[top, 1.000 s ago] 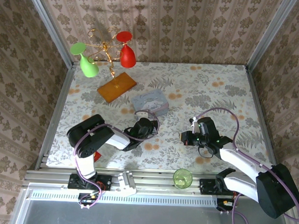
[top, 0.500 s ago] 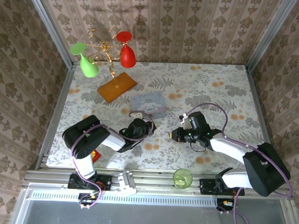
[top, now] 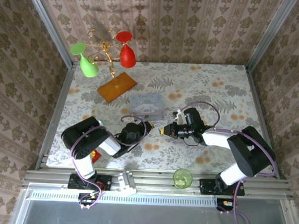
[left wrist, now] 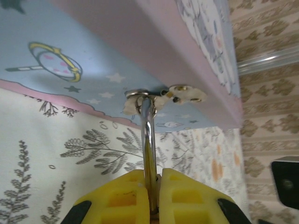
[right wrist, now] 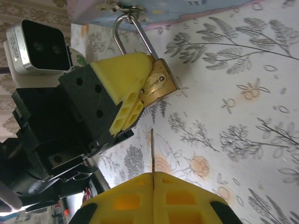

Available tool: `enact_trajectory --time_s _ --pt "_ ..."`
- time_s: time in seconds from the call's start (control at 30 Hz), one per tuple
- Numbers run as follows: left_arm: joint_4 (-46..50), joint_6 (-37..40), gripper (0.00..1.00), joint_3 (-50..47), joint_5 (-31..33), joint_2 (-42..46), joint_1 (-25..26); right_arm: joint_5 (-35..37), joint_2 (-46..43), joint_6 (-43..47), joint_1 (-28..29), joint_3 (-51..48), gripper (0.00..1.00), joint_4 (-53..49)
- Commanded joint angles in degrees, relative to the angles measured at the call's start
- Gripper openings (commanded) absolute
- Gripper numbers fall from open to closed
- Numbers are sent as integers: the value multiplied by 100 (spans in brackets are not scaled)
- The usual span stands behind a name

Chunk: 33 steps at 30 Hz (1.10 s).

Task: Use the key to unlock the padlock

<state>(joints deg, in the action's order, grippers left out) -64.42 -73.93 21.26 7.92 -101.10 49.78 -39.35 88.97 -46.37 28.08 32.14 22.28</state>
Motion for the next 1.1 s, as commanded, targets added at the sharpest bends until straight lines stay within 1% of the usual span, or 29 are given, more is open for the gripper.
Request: enact_trajectory --time_s 0.0,0.17,0.33,0.43,0.5,0.63,0.8,1.0,1.07 --pt "-970 -564 0 -52 105 -164 -37 -379 272 -346 66 0 0 631" --pt "-915 -430 0 -34 192 2 -3 -617 620 -596 51 -1 0 1166" --pt "-976 -643 0 -34 167 -117 -17 -921 1013 -1122 5 -194 0 2284" --pt "-959 -581 0 -1 191 -41 -21 -996 1167 -1252 -56 -281 0 2530" --pt "-969 -628 0 -16 216 2 -38 -1087 1315 -1510 -115 -381 0 3006" --pt "-983 -687 0 1 180 27 -65 -1151 1657 -1951 -283 -506 0 3793" --pt "-984 -655 0 28 214 103 -56 -1203 2093 -2434 -285 -542 0 4663" --pt "-993 -660 0 81 148 121 -62 -1251 2404 -2725 -293 -494 0 5196" --pt "-984 -623 0 85 165 143 -61 -1249 2444 -2731 -287 -496 0 5226"
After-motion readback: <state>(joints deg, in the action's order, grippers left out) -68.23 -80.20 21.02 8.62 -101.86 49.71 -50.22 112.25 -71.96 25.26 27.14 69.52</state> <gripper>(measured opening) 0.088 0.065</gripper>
